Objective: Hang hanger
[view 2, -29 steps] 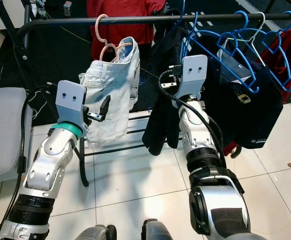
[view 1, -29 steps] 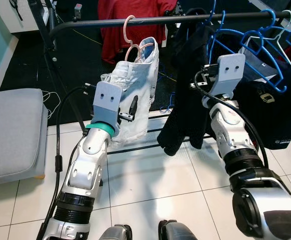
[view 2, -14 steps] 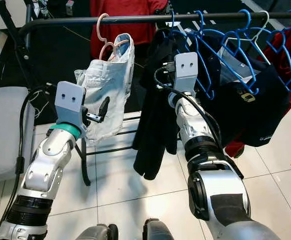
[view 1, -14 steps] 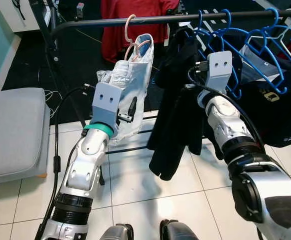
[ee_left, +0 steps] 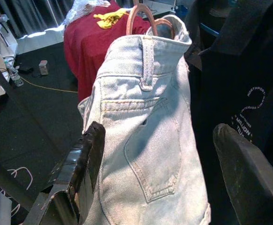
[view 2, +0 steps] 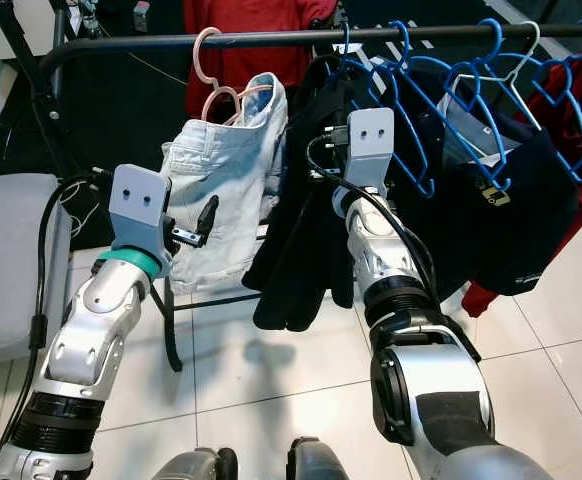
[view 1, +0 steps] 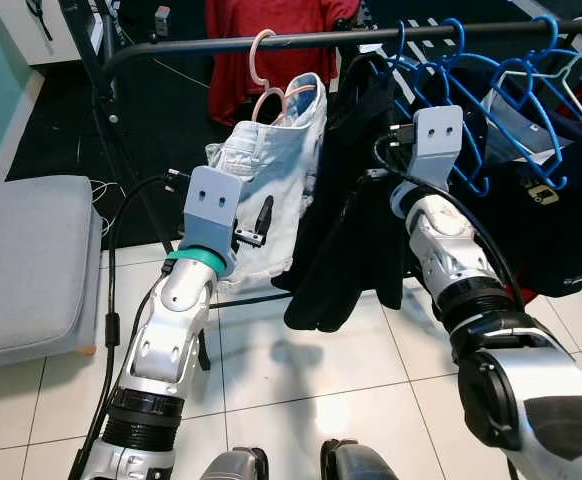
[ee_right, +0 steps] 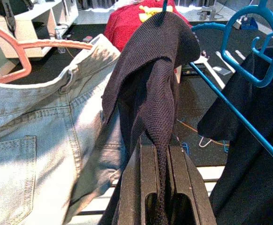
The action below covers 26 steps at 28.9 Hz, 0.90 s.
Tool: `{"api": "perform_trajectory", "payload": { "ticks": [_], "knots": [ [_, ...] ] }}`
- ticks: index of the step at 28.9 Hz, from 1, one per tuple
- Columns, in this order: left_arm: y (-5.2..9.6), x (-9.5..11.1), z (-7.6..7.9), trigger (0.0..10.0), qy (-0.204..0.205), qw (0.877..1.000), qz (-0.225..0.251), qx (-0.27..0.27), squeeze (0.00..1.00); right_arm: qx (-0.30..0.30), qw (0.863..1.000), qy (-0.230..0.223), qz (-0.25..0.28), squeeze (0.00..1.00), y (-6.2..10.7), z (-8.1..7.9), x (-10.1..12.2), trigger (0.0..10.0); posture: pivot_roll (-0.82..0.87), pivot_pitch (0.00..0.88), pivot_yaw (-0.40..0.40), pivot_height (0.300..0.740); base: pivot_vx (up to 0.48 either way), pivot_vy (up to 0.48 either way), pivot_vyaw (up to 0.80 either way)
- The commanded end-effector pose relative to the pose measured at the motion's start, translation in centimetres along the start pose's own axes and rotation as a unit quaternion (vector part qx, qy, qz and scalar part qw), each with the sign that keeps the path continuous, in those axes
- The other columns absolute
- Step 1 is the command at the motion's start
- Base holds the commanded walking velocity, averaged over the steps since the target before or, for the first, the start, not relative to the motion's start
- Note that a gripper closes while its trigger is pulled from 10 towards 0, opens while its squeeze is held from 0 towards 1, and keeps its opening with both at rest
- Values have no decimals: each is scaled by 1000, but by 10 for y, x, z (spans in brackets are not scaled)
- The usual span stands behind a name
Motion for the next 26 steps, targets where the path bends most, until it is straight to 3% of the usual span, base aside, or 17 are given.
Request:
{"api": "perform_trajectory", "payload": {
  "ticks": [1, 21, 22, 23, 24, 26],
  "knots": [
    [2, -1, 2, 10000, 1, 1000, -3, -4, 0, -5, 1000, -5, -3, 0, 2, 3, -5, 10000, -26, 74, 78, 740, 0, 0, 0],
    [2, -2, 3, 10000, 3, 1000, -5, -2, 0, 1, 1000, -13, 3, 0, 2, 1, -3, 10000, -29, 77, 72, 740, 0, 0, 0],
    [2, -2, 3, 10000, 3, 1000, -5, -2, 0, 2, 1000, -14, 3, 94, 2, 1, -3, 10000, -29, 77, 72, 740, 0, 0, 0],
    [2, -2, 3, 10000, 3, 1000, -5, -2, 0, 2, 1000, -14, 3, 94, 2, 1, -3, 10000, -29, 77, 72, 740, 0, 0, 0],
    [2, -2, 3, 10000, 3, 1000, -5, -2, 0, 4, 1000, -19, 3, 953, 2, 0, -3, 10000, -29, 77, 72, 740, 0, 0, 0],
    [2, -2, 3, 10000, 4, 1000, -5, -2, 0, 5, 1000, -20, 4, 1000, 2, 0, -2, 10000, -29, 77, 72, 740, 0, 0, 0]
  ]
}}
Point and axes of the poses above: a point about 5 cm out from each wrist's last joint towards the gripper, its own y axis pointing back from the gripper into the wrist, its own x axis along the axis of the wrist's last joint, z = x × y, the point moved 6 cm from there along -y, pointing out of the wrist towards the gripper, and after that the axes turned 14 degrees about -y, right-handed, at the moved point
